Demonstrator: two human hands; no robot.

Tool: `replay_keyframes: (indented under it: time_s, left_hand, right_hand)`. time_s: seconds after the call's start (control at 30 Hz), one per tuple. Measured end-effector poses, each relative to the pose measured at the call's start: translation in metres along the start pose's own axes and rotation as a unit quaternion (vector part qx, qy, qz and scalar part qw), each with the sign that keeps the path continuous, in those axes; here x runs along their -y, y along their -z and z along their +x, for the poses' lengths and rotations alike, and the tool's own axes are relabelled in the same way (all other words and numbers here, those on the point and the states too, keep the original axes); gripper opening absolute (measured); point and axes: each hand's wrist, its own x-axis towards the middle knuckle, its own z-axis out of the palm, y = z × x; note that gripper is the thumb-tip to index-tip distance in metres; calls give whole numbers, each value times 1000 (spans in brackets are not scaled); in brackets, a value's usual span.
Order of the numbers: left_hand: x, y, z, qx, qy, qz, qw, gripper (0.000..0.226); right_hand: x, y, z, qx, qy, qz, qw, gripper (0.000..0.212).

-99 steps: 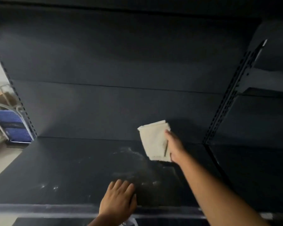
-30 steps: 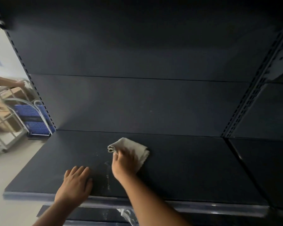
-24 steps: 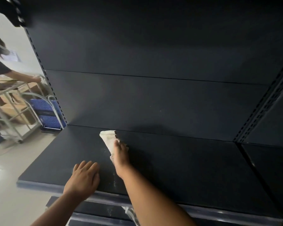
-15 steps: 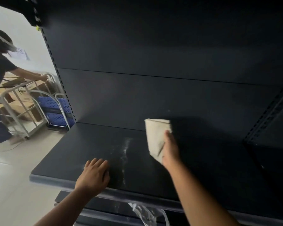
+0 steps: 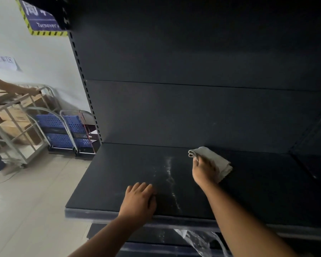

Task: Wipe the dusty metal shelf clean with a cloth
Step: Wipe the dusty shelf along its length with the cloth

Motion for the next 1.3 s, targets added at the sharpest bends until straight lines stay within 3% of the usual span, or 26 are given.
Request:
replay_keyframes:
  time_s: [0.1, 0.3, 0.37, 0.5, 0.7, 0.83, 0.97, 1.07, 1.17, 1.3]
  left_hand:
    - [31, 14, -2, -3, -26, 47, 999, 18]
    - [112, 43, -12, 15, -4, 100, 995, 18]
    - [127, 50, -14, 25, 6, 104, 994, 19]
    - [134, 52, -17, 14, 14, 79, 997, 16]
    - [139, 46, -15, 13, 5, 45, 999, 13]
    - [141, 44, -14, 19, -6, 36, 999, 14]
    - [143, 41, -14, 19, -6, 39, 999, 16]
    - [143, 40, -14, 9, -6, 40, 999, 12]
    - [141, 41, -15, 12, 4, 39, 999, 11]
    - [136, 48, -17, 21, 11, 32, 999, 11]
  right_hand:
    - [38, -32, -9, 43, 23, -95, 994, 49]
    - [143, -103, -47, 122, 119, -97, 981, 48]
    - [176, -124, -61, 160, 138, -47, 976, 48]
    - [209, -132, -83, 243, 65, 237, 938, 48]
    - [176, -85, -84, 140, -41, 481, 864, 35]
    - [122, -19, -80, 13, -106, 534, 839, 19]
    - [68, 41, -88, -104, -126, 457, 874, 29]
    - [37, 62, -101, -167, -107, 248, 948, 44]
    - [23, 57, -120, -123, -62, 77, 987, 46]
    - [37, 15, -145, 34, -5, -68, 997, 45]
